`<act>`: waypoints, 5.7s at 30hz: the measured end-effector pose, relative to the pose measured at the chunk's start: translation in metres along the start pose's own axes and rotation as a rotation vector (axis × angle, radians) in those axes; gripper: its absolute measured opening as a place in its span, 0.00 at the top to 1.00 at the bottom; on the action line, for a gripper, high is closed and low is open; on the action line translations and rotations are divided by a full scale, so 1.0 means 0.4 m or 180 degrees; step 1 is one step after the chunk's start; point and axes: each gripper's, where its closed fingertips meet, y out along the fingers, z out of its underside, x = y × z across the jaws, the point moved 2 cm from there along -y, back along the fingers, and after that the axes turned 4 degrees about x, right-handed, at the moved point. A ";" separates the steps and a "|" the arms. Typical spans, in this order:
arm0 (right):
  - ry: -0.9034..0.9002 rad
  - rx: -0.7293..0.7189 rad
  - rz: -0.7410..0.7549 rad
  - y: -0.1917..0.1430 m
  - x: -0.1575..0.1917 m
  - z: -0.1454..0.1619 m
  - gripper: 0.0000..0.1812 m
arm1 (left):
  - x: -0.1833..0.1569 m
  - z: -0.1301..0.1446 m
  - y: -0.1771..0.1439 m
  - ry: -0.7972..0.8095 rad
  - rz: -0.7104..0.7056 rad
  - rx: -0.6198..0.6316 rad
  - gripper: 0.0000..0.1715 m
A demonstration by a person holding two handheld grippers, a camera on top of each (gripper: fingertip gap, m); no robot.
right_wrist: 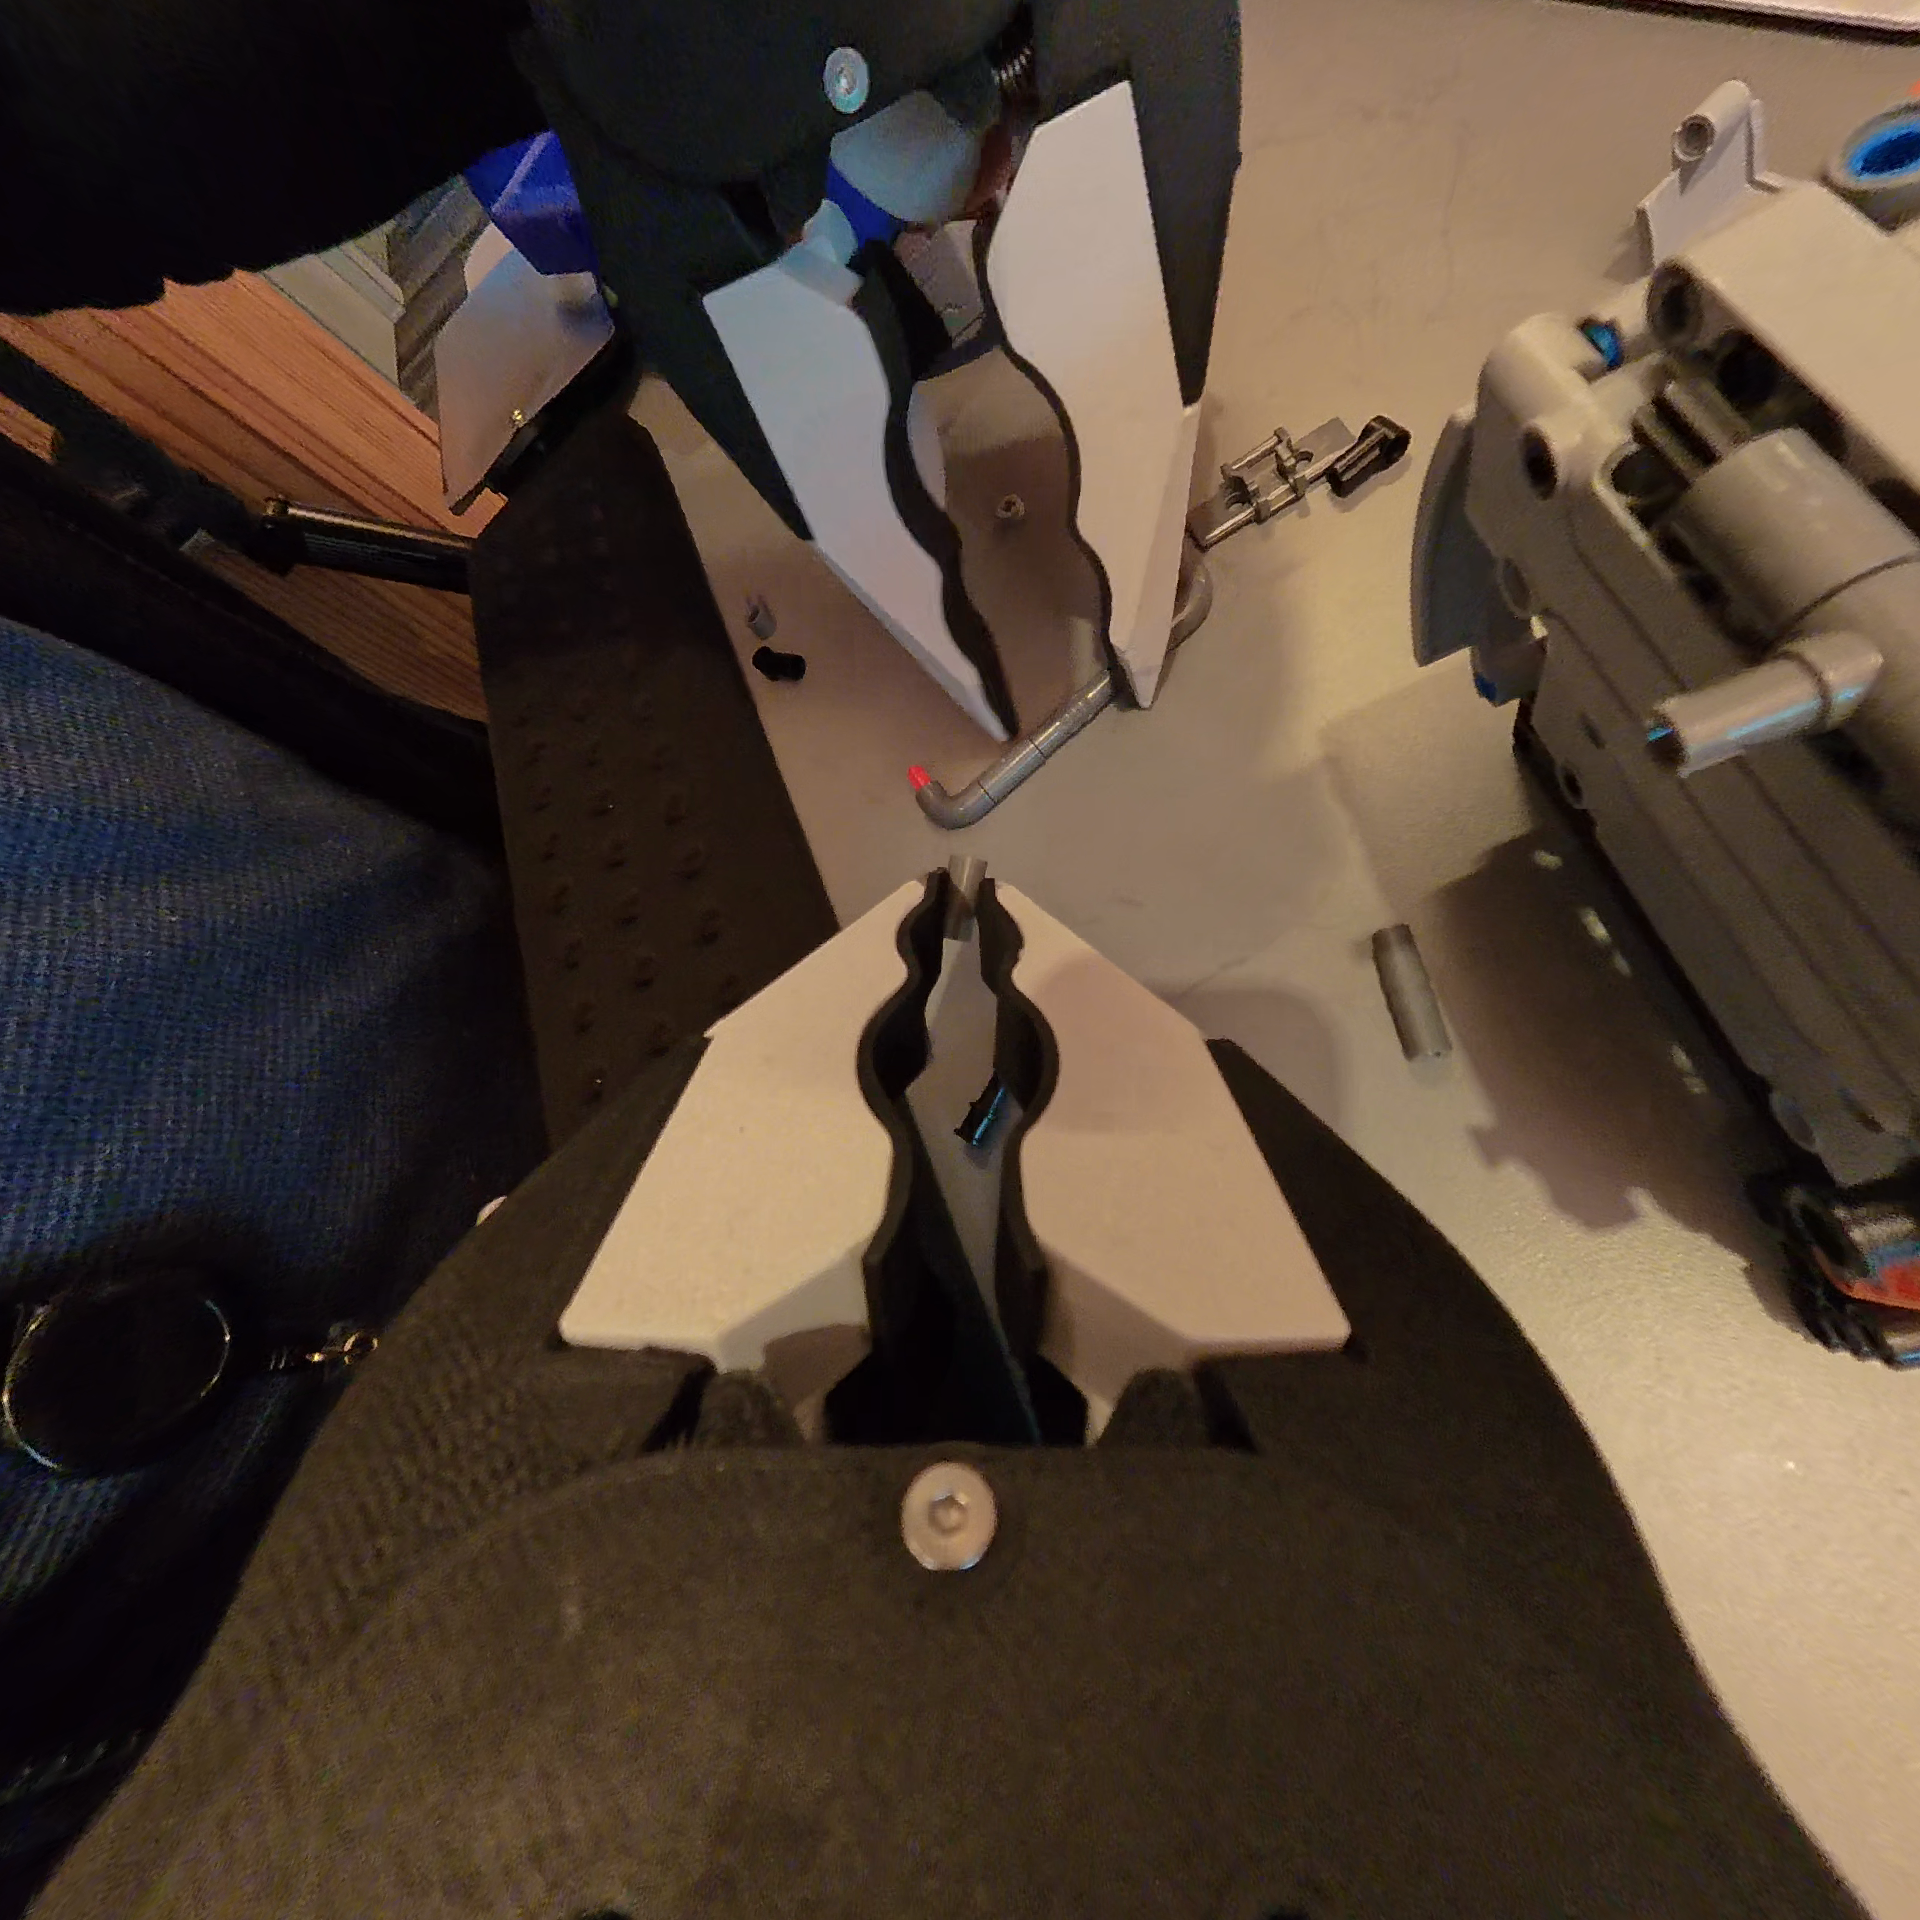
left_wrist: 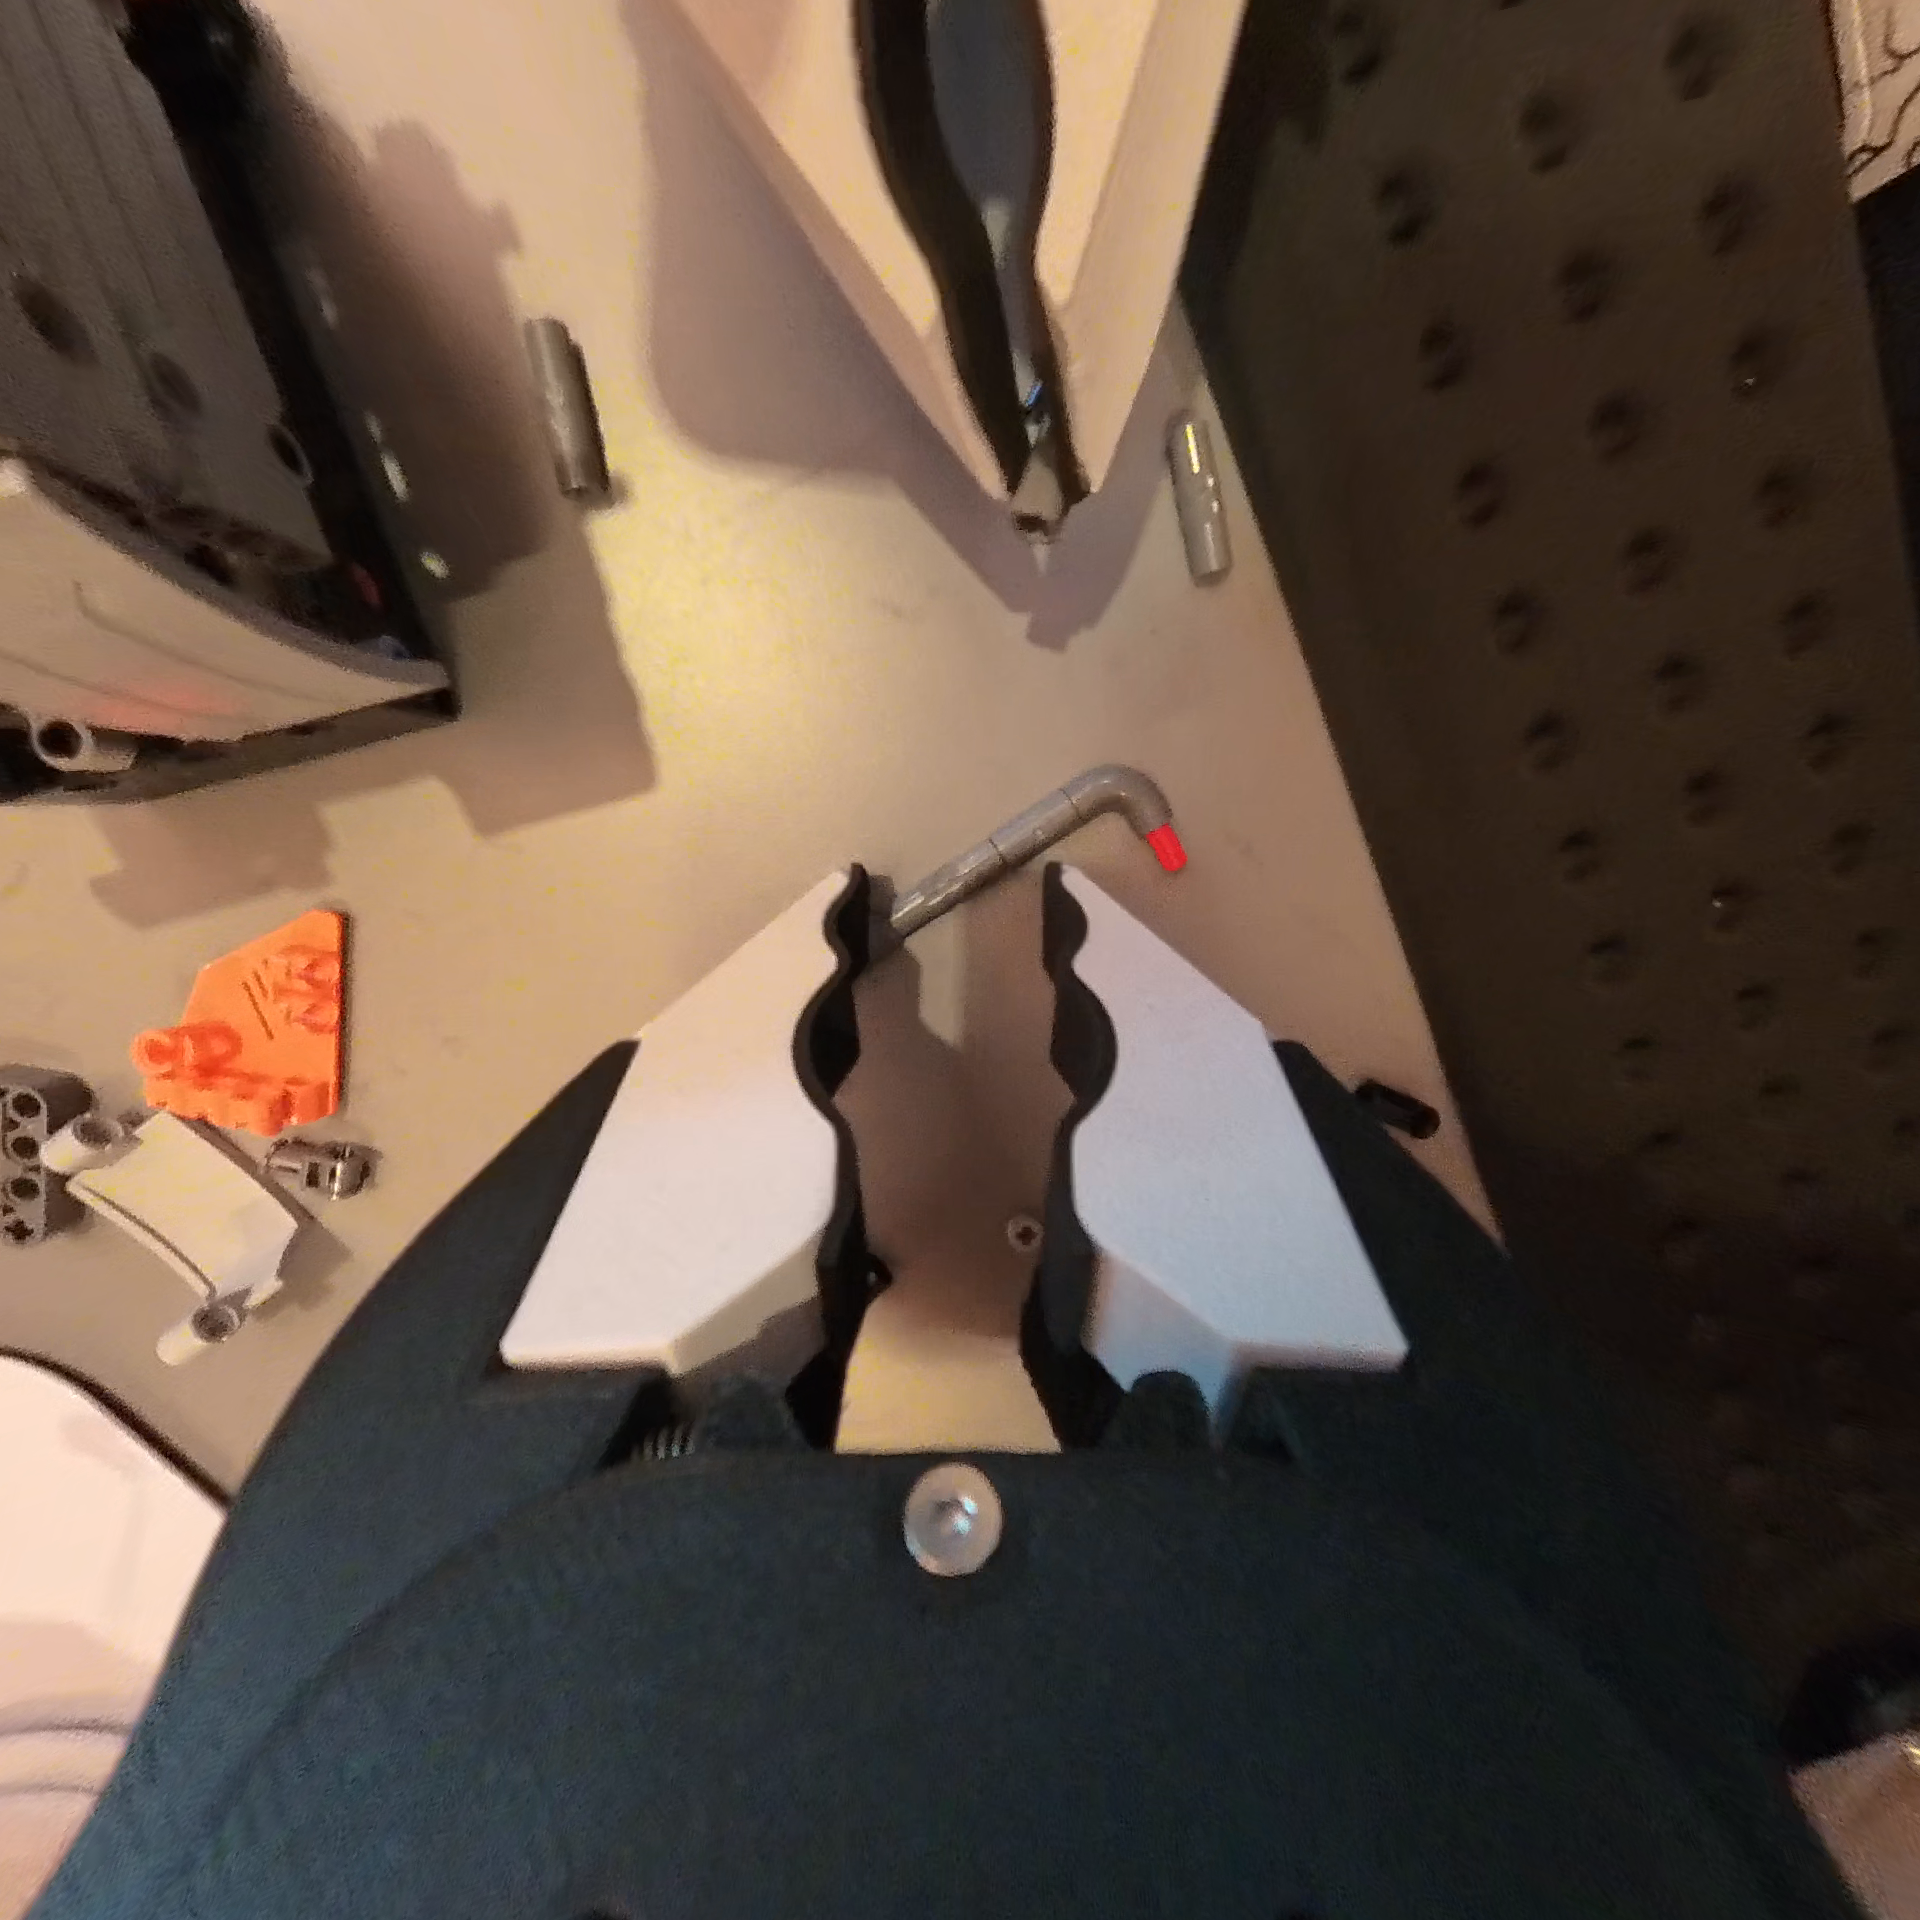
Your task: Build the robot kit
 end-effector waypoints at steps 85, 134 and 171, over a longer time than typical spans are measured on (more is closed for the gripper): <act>-0.0155 0.0280 0.0911 0.069 -0.117 -0.018 0.98 | 0.047 -0.003 -0.007 -0.2144 -0.1017 -0.1320 0.95; -0.1927 0.0861 0.2508 0.068 -0.113 -0.017 0.98 | 0.062 -0.013 -0.003 -0.2632 -0.0729 -0.0971 0.97; -0.1525 0.0823 0.0539 0.058 -0.043 0.048 0.98 | -0.083 -0.064 0.035 -0.1611 -0.1022 -0.0931 0.96</act>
